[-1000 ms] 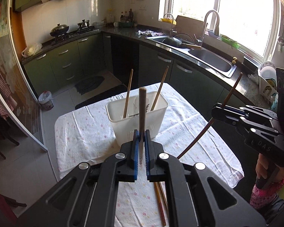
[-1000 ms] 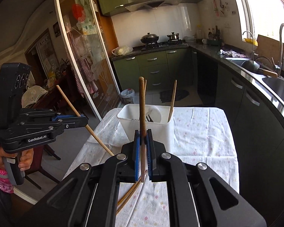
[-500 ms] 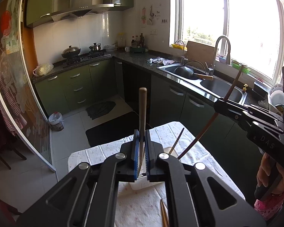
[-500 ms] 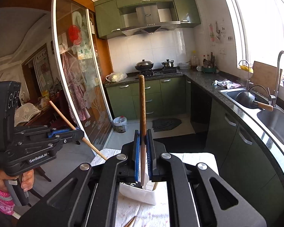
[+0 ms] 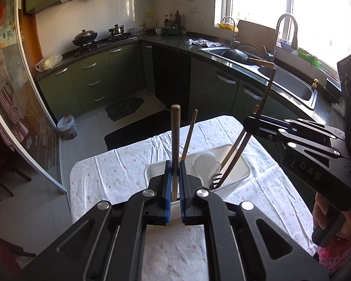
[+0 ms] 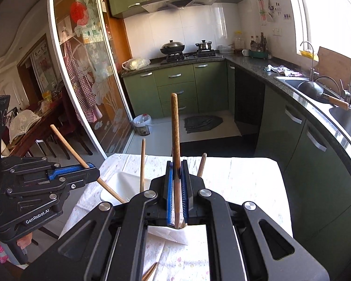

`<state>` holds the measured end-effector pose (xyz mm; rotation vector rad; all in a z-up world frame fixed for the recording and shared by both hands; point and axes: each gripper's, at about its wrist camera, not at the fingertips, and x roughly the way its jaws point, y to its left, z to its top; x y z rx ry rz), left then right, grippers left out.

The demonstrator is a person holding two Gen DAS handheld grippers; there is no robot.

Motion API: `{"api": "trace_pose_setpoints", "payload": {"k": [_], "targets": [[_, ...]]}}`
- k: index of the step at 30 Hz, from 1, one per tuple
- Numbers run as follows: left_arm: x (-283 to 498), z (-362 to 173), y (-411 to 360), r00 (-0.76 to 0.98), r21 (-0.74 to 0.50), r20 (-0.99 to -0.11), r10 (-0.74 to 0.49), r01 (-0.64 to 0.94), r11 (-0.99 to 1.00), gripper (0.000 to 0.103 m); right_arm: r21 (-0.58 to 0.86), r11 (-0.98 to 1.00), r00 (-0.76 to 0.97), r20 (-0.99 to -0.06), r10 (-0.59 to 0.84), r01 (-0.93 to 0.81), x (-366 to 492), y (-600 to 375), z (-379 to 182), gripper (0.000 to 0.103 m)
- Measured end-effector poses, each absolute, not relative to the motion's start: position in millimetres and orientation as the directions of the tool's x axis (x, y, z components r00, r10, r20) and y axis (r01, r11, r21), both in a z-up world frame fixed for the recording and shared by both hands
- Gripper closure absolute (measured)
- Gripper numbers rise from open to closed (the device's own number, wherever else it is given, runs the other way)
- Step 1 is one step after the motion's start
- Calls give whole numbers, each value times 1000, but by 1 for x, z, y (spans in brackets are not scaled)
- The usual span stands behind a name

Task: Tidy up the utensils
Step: 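Drop both chopsticks into the caddy by opening both grippers, then grasp the last wooden chopstick with the left gripper while the right grasps another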

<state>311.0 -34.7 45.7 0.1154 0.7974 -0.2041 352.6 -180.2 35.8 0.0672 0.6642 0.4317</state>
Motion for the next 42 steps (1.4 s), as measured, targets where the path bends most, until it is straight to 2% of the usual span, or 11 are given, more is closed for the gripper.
{"api": "trace_pose_setpoints", "payload": {"k": [7, 19, 20, 21, 22, 23, 24, 28, 32, 34, 42], "targets": [[304, 23, -41, 708, 64, -699, -104, 206, 976, 97, 181, 914, 689, -608, 394, -364, 359, -172, 10, 96], [306, 19, -43, 717, 73, -692, -85, 187, 980, 97, 163, 913, 690, -609, 391, -374, 351, -162, 7, 95], [305, 19, -42, 720, 74, -688, -84, 185, 980, 97, 168, 912, 689, -607, 396, -375, 350, -163, 7, 90], [305, 19, -42, 723, 75, -686, -81, 181, 981, 91, 173, 911, 690, -604, 399, -375, 349, -164, 8, 84], [305, 19, -42, 725, 74, -684, -83, 182, 981, 85, 180, 910, 693, -597, 403, -374, 347, -165, 9, 74], [304, 20, -42, 728, 67, -680, -89, 183, 981, 72, 185, 910, 698, -590, 406, -372, 345, -167, 11, 72], [302, 21, -41, 733, 63, -674, -91, 179, 982, 65, 186, 910, 702, -586, 405, -370, 342, -169, 13, 73], [289, 27, -37, 742, 51, -662, -103, 182, 982, 64, 223, 897, 716, -542, 439, -381, 315, -182, 28, 71], [264, 30, -32, 733, 26, -667, -134, 203, 979, 59, 268, 880, 723, -503, 474, -391, 266, -205, 28, 60], [246, 22, -31, 713, 9, -683, -158, 225, 974, 59, 272, 881, 720, -509, 473, -387, 242, -215, 18, 57], [187, -72, -46, 521, -66, -827, -211, 283, 957, 59, 318, 895, 666, -598, 445, -312, 183, -237, -51, 57]]}}
